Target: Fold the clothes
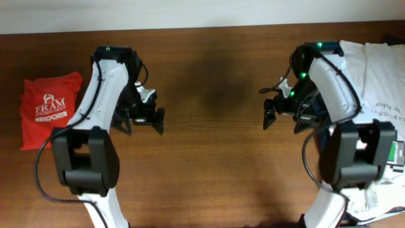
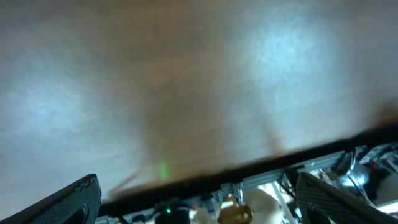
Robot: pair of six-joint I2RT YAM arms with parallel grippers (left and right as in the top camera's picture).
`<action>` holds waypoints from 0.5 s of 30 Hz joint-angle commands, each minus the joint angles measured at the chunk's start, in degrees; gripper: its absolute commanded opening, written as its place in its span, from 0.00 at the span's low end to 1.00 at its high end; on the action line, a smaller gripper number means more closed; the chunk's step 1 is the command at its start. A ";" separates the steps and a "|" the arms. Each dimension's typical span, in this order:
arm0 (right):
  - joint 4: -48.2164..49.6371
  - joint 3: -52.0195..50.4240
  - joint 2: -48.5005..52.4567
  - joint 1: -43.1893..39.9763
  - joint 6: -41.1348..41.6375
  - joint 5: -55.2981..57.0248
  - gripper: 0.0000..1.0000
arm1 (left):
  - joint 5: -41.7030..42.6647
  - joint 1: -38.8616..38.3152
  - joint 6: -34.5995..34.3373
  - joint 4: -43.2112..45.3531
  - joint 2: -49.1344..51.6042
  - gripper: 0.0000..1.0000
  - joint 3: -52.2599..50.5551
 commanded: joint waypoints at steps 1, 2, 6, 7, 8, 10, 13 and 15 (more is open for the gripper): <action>8.83 -12.28 -15.12 -1.62 1.01 -0.57 0.99 | 1.07 0.17 -0.57 8.28 -14.08 0.99 -10.08; 15.85 -19.52 -23.89 -3.26 2.43 0.42 0.99 | 1.05 0.17 -0.55 15.91 -22.47 0.99 -17.07; 29.00 -34.58 -48.06 -4.35 2.40 6.01 0.99 | 0.22 0.17 -0.85 39.98 -54.49 0.99 -40.96; 30.64 -36.81 -52.92 -4.35 2.40 6.84 0.99 | -1.73 0.17 -2.43 42.86 -60.89 0.99 -44.76; 32.22 -39.04 -58.93 -4.35 2.40 6.84 0.99 | -4.92 0.17 -4.17 44.65 -68.70 0.99 -48.83; 32.46 -39.89 -67.06 -4.35 2.40 6.82 0.99 | -5.90 0.17 -4.20 45.51 -78.64 0.99 -52.92; 32.44 -39.87 -71.34 -4.33 2.40 6.82 0.99 | -5.88 0.17 -4.22 45.44 -84.13 0.99 -53.20; 32.44 -39.87 -70.95 -4.33 2.40 6.82 0.99 | -5.88 0.17 -4.22 45.16 -84.00 0.99 -53.20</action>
